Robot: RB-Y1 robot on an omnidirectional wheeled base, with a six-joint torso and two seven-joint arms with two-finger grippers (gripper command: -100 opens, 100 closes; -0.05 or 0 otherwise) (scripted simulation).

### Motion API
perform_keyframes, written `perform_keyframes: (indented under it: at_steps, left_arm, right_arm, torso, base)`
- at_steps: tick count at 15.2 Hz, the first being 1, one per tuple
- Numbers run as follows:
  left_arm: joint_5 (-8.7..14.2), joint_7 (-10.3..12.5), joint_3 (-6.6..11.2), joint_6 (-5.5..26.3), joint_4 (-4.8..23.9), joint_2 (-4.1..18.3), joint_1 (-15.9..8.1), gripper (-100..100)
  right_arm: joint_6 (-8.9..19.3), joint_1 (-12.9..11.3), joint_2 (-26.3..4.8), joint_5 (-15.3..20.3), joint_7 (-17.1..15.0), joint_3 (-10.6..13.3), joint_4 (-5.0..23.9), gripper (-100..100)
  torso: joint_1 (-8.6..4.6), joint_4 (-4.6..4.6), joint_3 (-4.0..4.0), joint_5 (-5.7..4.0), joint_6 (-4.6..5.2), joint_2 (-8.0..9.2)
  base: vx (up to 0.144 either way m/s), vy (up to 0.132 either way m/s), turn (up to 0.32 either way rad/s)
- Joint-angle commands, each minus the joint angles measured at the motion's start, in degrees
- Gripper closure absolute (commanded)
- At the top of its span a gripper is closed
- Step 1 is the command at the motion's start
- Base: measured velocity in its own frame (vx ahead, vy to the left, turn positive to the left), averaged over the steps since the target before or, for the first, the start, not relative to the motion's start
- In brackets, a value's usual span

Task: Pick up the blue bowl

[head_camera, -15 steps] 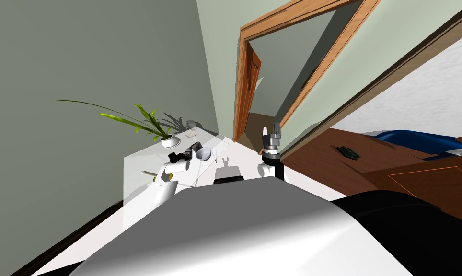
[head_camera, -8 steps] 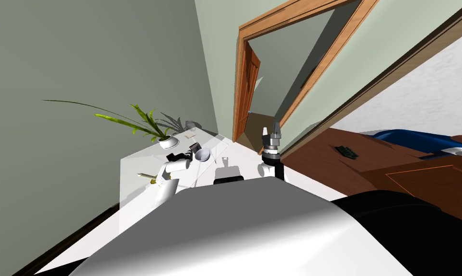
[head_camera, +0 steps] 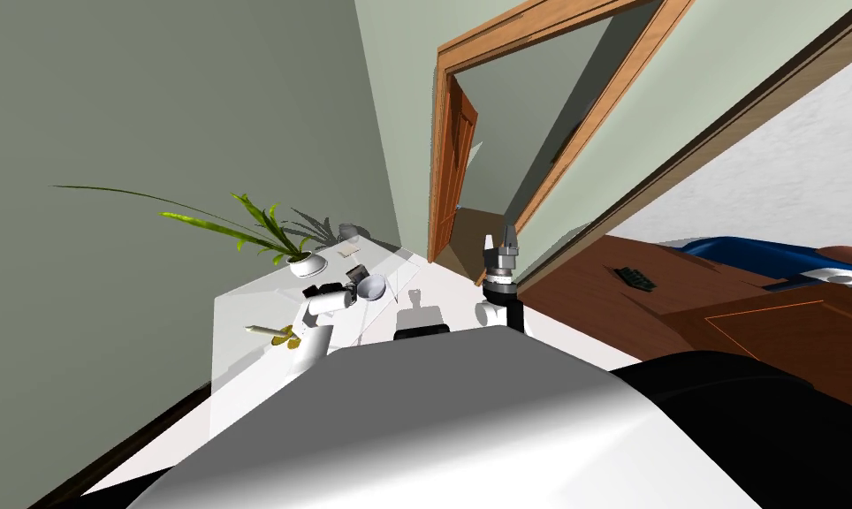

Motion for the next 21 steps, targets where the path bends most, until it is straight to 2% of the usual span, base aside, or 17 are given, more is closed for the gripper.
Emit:
perform_keyframes:
  at_steps: [1, 2, 3, 6, 7, 8, 11, 12, 15, 18, 20, 21]
  left_arm:
    - [0.6, -0.3, 0.49, 2.8, 0.6, -0.1, -0.4, -100]
    - [0.6, -0.3, 0.49, 2.8, 0.6, -0.1, -0.4, -100]
    - [0.9, -0.5, 1.00, 5.0, 1.7, -0.6, -1.2, -100]
    - [1.3, -0.7, 1.48, 8.0, 2.8, -1.0, -1.9, -100]
    - [1.3, -0.7, 1.48, 8.1, 2.8, -1.0, -1.9, -100]
    - [1.7, -0.9, 1.92, 10.1, 3.8, -1.3, -2.6, -100]
    - [2.0, -1.1, 2.33, 12.5, 4.7, -1.7, -3.2, -100]
    - [2.3, -1.3, 2.70, 14.3, 5.6, -2.1, -3.7, -100]
    - [2.5, -1.5, 3.03, 16.1, 6.4, -2.5, -4.1, -100]
    - [3.1, -1.8, 3.74, 19.5, 8.2, -3.5, -5.1, -100]
    - [3.3, -2.0, 3.97, 20.7, 8.8, -3.8, -5.4, -100]
    - [3.2, -1.9, 3.78, 19.7, 8.5, -3.6, -5.1, -100]
  right_arm:
    - [0.0, 0.0, 0.0, 0.0, 0.0, 0.0, 0.0, 0]
    - [0.0, 0.0, 0.0, 0.0, 0.0, 0.0, 0.0, 0]
    - [0.0, 0.0, 0.0, 0.0, 0.0, 0.0, 0.0, 0]
    - [0.0, 0.0, 0.0, 0.0, 0.0, 0.0, 0.0, 0]
    - [0.0, 0.0, 0.0, 0.0, 0.0, 0.0, 0.0, 0]
    - [0.0, 0.0, 0.0, 0.0, 0.0, 0.0, 0.0, 0]
    - [0.0, 0.0, 0.0, 0.0, 0.0, 0.0, 0.0, 0]
    - [0.0, 0.0, 0.0, 0.0, 0.0, 0.0, 0.0, 0]
    - [0.0, 0.0, 0.0, 0.0, 0.0, 0.0, 0.0, 0]
    - [0.0, 0.0, 0.0, 0.0, 0.0, 0.0, 0.0, 0]
    - [0.0, 0.0, 0.0, 0.0, 0.0, 0.0, 0.0, 0]
    - [0.0, 0.0, 0.0, 0.0, 0.0, 0.0, 0.0, 0]
  torso:
    - [0.00, 0.00, 0.00, 0.00, 0.00, 0.00]
    - [-0.01, 0.00, 0.00, 0.00, 0.00, -0.01]
    - [0.00, 0.00, 0.00, 0.00, -0.01, 0.01]
    - [0.02, 0.00, -0.01, 0.00, 0.00, -0.03]
    - [0.02, -0.01, -0.02, 0.00, 0.00, -0.04]
    - [0.02, -0.01, -0.01, 0.00, -0.01, -0.02]
    - [0.03, 0.00, 0.00, 0.01, 0.01, -0.01]
    - [0.03, 0.00, -0.01, 0.00, 0.00, -0.01]
    - [0.05, 0.00, -0.01, 0.01, 0.00, -0.01]
    - [0.06, 0.00, -0.01, 0.01, 0.00, -0.01]
    - [0.07, -0.01, -0.02, 0.02, 0.00, -0.02]
    - [0.07, 0.00, -0.01, 0.01, -0.01, -0.01]
  base:
    - [0.027, -0.012, -0.039]
    - [0.021, -0.009, -0.016]
    - [0.022, -0.006, -0.034]
    - [0.032, -0.004, -0.046]
    - [0.026, -0.001, -0.013]
    - [0.024, 0.000, -0.024]
    - [0.024, 0.001, -0.049]
    - [0.028, 0.001, -0.049]
    - [0.025, 0.005, -0.041]
    - [0.029, 0.009, -0.052]
    - [0.027, 0.010, -0.048]
    - [0.015, 0.005, -0.016]
